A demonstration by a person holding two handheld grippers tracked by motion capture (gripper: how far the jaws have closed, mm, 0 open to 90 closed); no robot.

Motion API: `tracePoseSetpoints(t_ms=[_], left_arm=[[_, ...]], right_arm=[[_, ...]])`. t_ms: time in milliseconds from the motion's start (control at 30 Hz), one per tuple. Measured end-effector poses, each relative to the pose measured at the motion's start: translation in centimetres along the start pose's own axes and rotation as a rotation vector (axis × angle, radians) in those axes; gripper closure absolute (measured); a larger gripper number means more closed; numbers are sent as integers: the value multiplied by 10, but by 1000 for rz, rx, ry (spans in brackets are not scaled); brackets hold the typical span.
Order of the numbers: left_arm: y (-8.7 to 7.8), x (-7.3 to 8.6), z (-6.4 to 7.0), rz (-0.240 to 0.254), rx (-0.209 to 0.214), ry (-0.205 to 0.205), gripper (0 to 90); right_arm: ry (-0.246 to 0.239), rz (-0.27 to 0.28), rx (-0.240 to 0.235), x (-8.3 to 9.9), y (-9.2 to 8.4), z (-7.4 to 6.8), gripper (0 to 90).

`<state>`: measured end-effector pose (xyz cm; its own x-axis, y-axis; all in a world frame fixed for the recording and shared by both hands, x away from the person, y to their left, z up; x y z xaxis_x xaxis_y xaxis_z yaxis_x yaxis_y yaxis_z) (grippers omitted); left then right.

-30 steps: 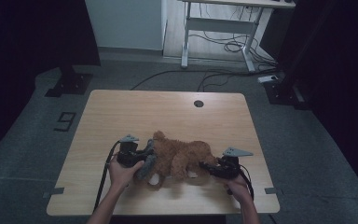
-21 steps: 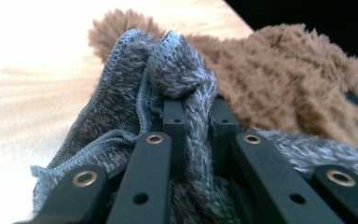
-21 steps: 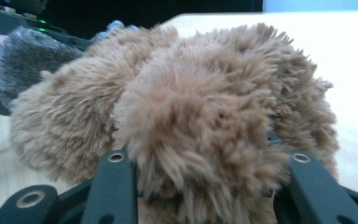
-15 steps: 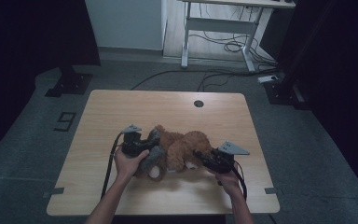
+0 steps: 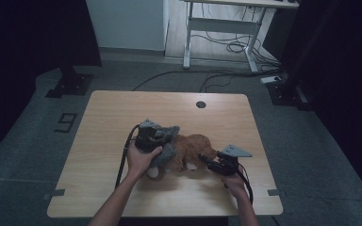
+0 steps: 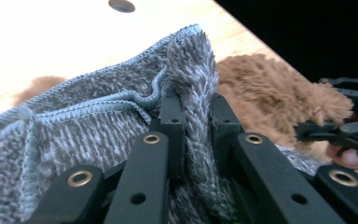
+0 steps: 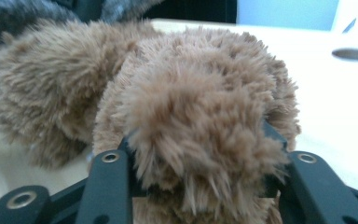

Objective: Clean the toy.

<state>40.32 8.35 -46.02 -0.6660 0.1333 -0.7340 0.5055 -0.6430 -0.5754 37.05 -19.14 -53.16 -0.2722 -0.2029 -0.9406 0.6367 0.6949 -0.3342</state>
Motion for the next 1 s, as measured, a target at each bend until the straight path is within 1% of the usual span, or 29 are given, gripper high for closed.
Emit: tracePoseSetpoints(t_ms=[33,100,133,200,233,267,333,367,433,467,533,567,633,700,767,833,867,933,967,1000], left_arm=[[-2,2,-1,-3,-3,3,791],[-5,8,-2,-9,18,-10,791],[-4,15,-2,-10,25,-12,791],[-4,22,-3,-4,35,-15,793],[-5,26,-4,9,50,-31,794],[-6,28,-5,15,60,-40,795],[-8,32,-6,21,62,-45,797],[-8,33,-6,23,61,-45,797],[-9,36,-5,21,61,-36,799],[-9,37,-3,22,60,-33,799],[-9,40,0,25,52,-18,800],[-9,41,2,27,48,-10,800],[-9,45,5,35,44,-2,800],[-10,48,7,41,46,-2,800],[-12,51,8,47,51,2,799],[-14,53,7,50,66,-7,798],[-15,54,7,51,78,-17,798],[-19,54,5,51,107,-37,795],[-22,53,4,55,124,-50,791],[-27,52,3,62,135,-62,788]], right_arm=[[-1,-7,-2,2,-3,-1,516],[3,-18,-13,5,-7,-2,512],[4,-22,-16,6,-9,-4,509],[1,-34,-13,6,-11,-8,467],[3,-41,-13,6,-12,-10,432],[7,-48,-21,4,-14,-11,395],[29,-56,-46,-1,-18,-11,342],[43,-49,-53,-4,-21,-9,329],[72,-18,-59,-13,-28,-6,281],[94,15,-65,-22,-34,-3,252],[109,36,-49,-33,-37,-1,226],[107,35,-38,-38,-36,0,206],[96,-2,-15,-45,-27,1,152],[106,-56,-9,-46,-13,3,130],[110,-129,-20,-40,1,3,97],[110,-190,-42,-31,13,0,44],[117,-199,-48,-27,16,0,42],[148,-210,-27,-19,18,0,97],[152,-210,-26,-17,17,0,132],[159,-215,-28,-15,15,-1,140]])
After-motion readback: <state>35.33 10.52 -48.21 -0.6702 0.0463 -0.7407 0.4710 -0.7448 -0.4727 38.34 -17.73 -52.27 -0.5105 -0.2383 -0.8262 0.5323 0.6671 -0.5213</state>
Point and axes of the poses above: each handheld gripper's, and its own axes: y roughly forward along the jaws, x roughly out of its underside, z roughly to its right, the point moved 3 cm from there along y, roughly forward along the jaws, and after that the axes turned 7 degrees about -y, right-handed, at the moved point
